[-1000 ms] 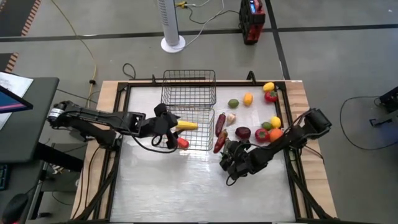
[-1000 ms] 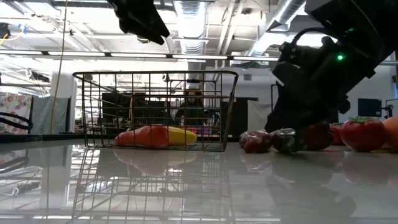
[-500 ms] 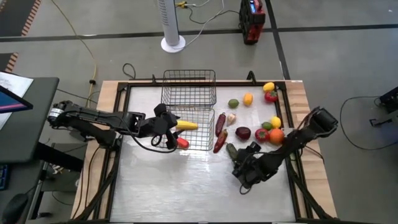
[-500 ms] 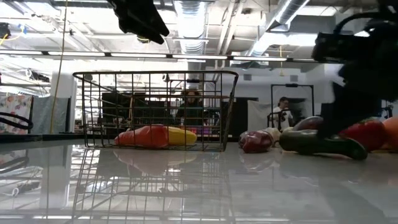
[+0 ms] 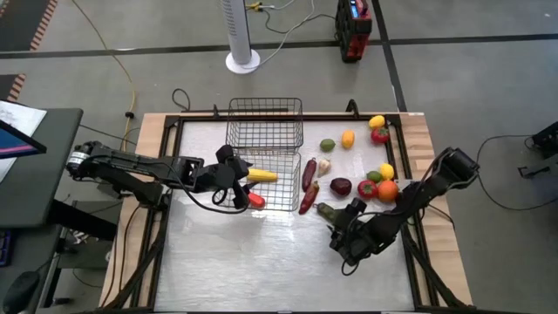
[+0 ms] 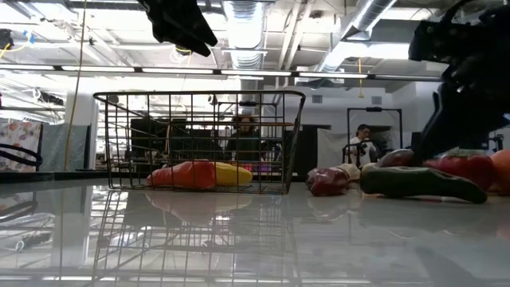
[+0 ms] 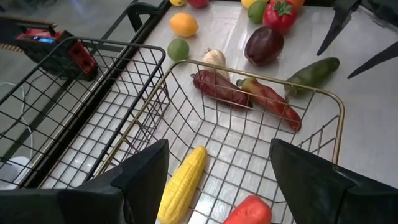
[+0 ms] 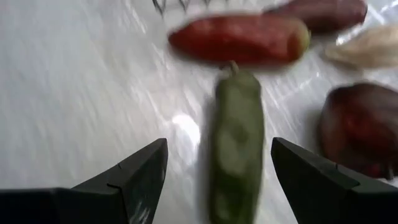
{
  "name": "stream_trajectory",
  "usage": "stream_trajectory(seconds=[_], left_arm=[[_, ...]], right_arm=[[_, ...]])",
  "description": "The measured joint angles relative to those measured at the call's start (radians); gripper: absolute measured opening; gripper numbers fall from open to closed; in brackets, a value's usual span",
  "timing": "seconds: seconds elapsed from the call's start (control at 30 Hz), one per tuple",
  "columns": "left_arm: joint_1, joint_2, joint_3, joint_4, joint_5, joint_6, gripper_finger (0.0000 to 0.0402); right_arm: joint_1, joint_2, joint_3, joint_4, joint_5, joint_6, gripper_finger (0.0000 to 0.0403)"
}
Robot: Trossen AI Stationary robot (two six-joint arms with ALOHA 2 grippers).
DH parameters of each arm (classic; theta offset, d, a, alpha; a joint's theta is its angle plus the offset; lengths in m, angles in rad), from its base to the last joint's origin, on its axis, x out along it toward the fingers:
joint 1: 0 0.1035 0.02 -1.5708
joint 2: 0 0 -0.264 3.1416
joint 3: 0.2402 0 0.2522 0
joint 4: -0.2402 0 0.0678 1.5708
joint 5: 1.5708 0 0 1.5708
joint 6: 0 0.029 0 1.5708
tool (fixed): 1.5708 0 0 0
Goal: Sort produce into baskets
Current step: Put the green chili pepper into the bottom wire basket
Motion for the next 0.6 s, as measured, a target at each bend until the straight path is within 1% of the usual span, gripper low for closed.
stream_trajectory(seconds=[0.13, 0.23, 0.4, 0.6], left_arm=[[0.000, 0.000, 0.000, 0.000, 0.005, -0.001, 0.0268], [0.000, 0.000, 0.000, -0.001, 0.006, -0.001, 0.0268], [0.000, 0.000, 0.000, -0.005, 0.006, -0.001, 0.0268], [0.000, 0.000, 0.000, -0.003, 0.005, 0.002, 0.0268]], right_arm=[[0.016, 0.050, 0.000, 0.020, 0.085, -0.023, 0.0315], [0.029, 0.093, 0.000, -0.002, 0.136, 0.001, 0.0315], [0.028, 0.143, 0.000, -0.064, 0.130, 0.088, 0.0315], [0.030, 0.161, -0.001, -0.050, 0.080, 0.100, 0.0312]])
